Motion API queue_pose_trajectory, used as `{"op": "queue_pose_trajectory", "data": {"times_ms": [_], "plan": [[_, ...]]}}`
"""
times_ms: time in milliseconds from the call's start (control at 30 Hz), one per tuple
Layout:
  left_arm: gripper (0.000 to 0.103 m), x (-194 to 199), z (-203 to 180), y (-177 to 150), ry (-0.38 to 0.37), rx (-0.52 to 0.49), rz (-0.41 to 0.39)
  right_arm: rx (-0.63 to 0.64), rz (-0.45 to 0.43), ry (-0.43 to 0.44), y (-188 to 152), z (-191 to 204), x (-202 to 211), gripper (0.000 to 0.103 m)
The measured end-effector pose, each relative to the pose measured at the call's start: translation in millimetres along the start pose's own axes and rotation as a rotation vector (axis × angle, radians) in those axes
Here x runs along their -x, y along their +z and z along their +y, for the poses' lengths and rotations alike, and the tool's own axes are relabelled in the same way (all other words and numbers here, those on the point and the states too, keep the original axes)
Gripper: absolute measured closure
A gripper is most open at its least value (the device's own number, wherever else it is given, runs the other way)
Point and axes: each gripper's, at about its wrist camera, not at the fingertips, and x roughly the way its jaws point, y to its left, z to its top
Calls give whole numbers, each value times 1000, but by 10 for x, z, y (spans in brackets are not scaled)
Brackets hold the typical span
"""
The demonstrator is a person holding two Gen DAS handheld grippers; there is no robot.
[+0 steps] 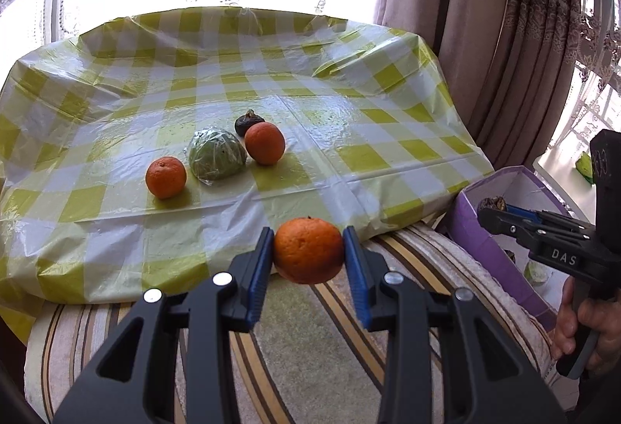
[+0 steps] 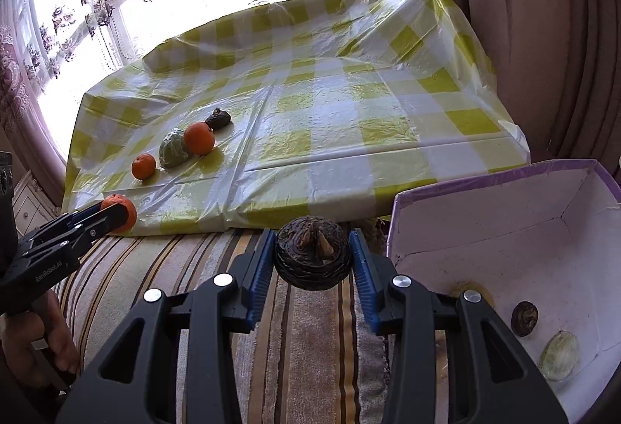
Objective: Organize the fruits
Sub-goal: 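Carry the tangerine and dark bulb over the white box with both tools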
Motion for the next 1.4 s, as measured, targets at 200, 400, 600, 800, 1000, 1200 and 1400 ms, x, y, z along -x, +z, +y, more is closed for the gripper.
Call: {"op": "queue_pose_trajectory", "data": {"times_ms": [200, 400, 600, 800, 1000, 1200, 1400], "plan": [[66, -113, -266, 50, -37, -57, 16, -75, -9, -52, -79, -375, 141, 64], [67, -243, -566, 107, -78, -119, 27, -147, -8, -134, -199, -813, 293, 64], [67, -403, -917, 162, -134, -186, 41, -185, 10, -235, -351, -1185, 395, 64], [67, -600, -1317, 208, -191, -261, 58, -175, 42, -310, -474, -1377, 424, 64], [67, -824, -1663, 197, -237, -326, 97, -159, 84, -363, -542, -1504, 409, 64], [67, -991, -2043, 186, -259, -433, 122, -125, 153, -405, -554, -1599, 332, 64], [66, -1330, -2424, 81, -243, -564, 224, -121, 199, -452, -535, -1784, 300, 64]]}}
